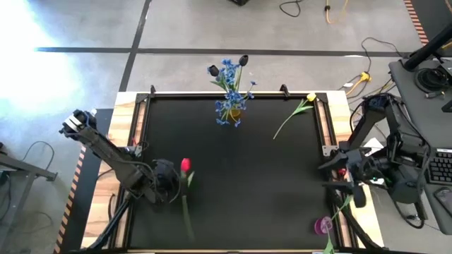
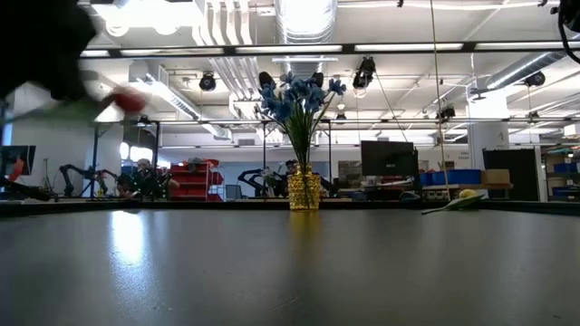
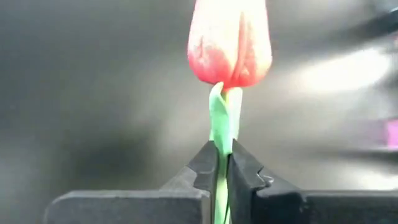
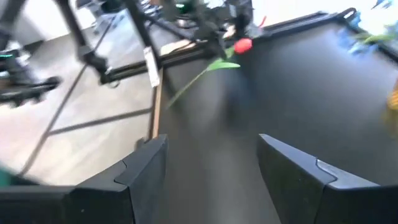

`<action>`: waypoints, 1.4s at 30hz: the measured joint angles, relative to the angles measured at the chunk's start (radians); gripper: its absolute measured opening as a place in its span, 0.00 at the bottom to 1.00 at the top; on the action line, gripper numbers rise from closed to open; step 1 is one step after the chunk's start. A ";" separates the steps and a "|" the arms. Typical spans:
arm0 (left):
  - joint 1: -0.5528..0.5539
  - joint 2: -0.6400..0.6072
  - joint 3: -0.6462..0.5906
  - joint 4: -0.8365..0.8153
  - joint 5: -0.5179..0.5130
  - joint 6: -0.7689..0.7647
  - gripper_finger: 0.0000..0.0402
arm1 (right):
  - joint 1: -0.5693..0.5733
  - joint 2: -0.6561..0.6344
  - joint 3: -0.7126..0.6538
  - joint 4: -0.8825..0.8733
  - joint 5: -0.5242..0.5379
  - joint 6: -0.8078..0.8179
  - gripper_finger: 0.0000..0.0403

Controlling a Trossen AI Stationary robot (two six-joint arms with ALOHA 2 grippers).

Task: Sort flowers into vase by color
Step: Put the red flower into the purple vase

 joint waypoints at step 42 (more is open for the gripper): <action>0.416 0.568 0.986 0.813 0.318 1.778 0.00 | -0.531 0.237 -0.018 0.666 -0.150 -0.477 0.17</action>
